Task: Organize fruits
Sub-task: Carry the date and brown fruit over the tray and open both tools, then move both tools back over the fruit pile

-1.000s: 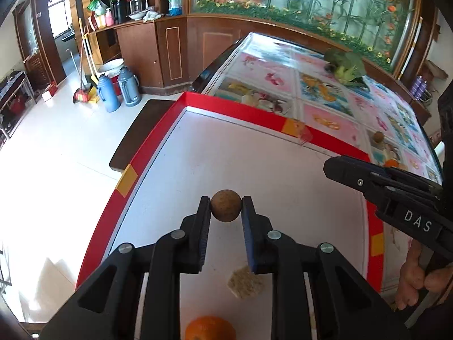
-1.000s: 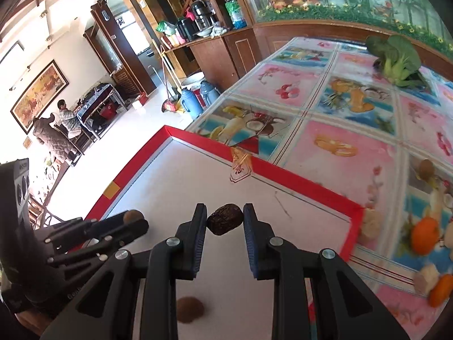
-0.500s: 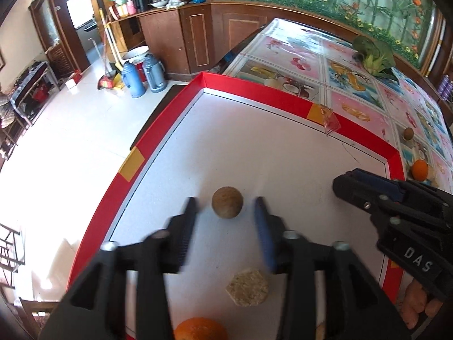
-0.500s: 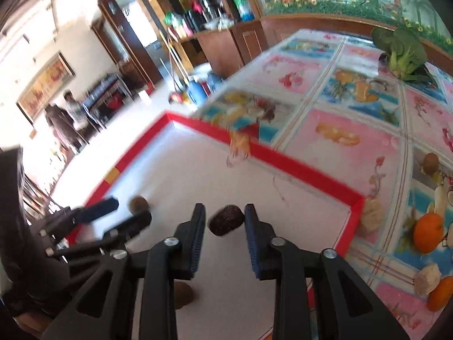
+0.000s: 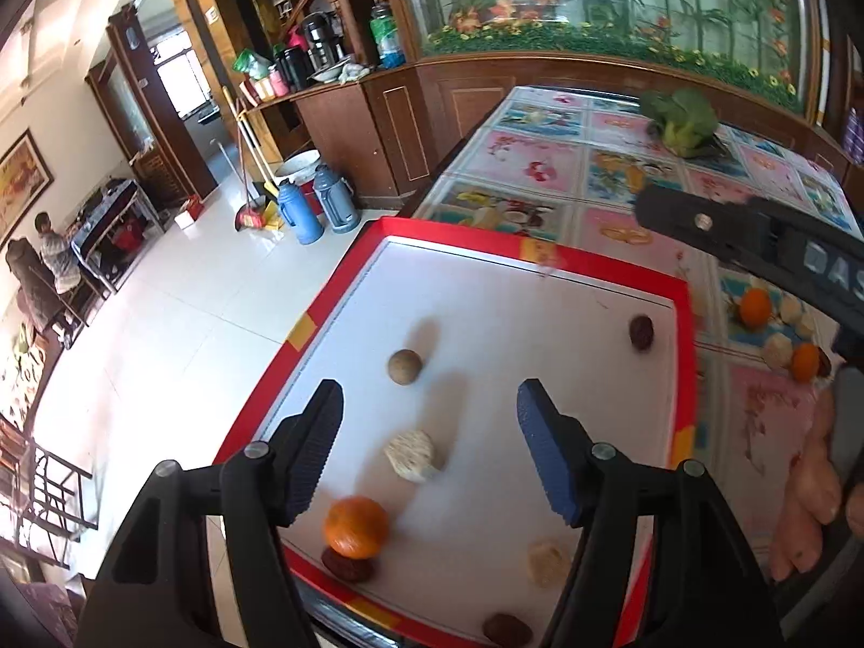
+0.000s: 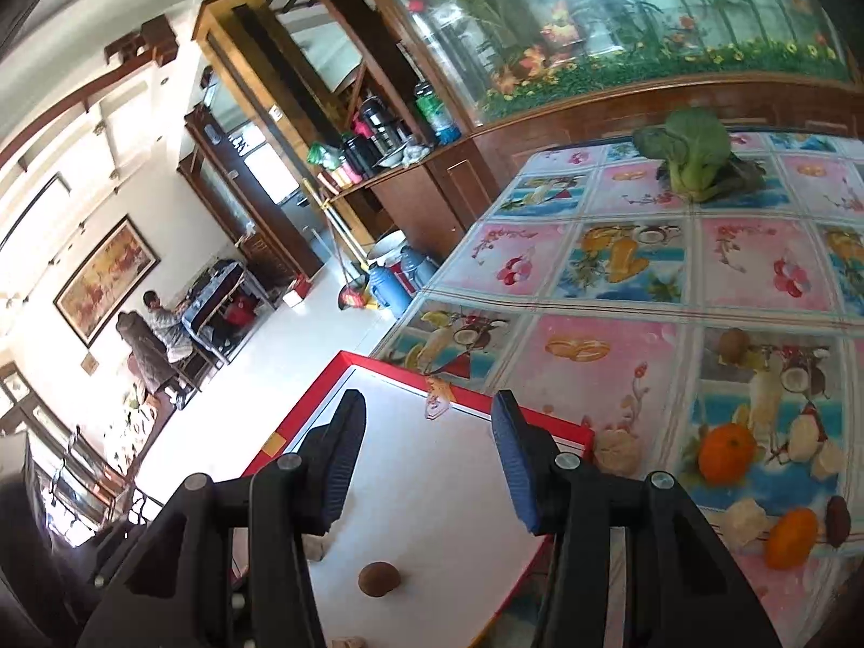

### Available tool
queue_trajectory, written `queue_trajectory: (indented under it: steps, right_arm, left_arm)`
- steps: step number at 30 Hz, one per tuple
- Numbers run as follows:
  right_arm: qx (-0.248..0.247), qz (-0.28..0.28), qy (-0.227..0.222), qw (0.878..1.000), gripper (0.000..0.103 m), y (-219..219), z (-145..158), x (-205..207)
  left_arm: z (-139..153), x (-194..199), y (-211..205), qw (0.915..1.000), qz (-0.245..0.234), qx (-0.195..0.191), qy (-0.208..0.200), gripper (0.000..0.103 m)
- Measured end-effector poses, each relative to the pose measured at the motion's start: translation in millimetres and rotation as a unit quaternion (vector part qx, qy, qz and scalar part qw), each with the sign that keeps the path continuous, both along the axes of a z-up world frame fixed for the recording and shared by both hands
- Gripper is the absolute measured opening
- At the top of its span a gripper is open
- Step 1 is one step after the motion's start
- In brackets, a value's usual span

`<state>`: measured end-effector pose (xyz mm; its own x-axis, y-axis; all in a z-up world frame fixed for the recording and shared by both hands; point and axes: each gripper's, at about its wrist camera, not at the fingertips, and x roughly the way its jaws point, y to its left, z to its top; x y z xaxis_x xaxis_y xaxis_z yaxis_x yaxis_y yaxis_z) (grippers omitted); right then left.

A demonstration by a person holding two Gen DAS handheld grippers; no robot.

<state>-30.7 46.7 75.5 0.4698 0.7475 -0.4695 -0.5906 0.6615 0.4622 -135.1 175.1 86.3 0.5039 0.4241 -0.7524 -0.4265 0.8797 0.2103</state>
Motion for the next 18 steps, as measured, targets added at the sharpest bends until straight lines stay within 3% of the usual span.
queue_trajectory:
  steps: [7, 10, 16, 18]
  right_arm:
    - [0.021, -0.07, 0.014, 0.997, 0.048, -23, -6, 18]
    - [0.004, -0.108, -0.028, 0.994, 0.048, -28, -1, 14]
    - [0.002, -0.13, -0.067, 0.989, 0.048, -36, 9, 12]
    - [-0.006, -0.143, -0.103, 0.984, 0.048, -39, 19, 7]
  left_arm:
    - [0, -5, -45, 0.9995, -0.01, 0.014, 0.028, 0.068]
    - [1, -8, -57, 0.9991, -0.002, 0.023, 0.035, 0.068]
    - [8, -21, -70, 0.9988, 0.026, 0.03, 0.029, 0.068]
    - [9, -24, -74, 0.9984, 0.036, 0.031, 0.03, 0.068]
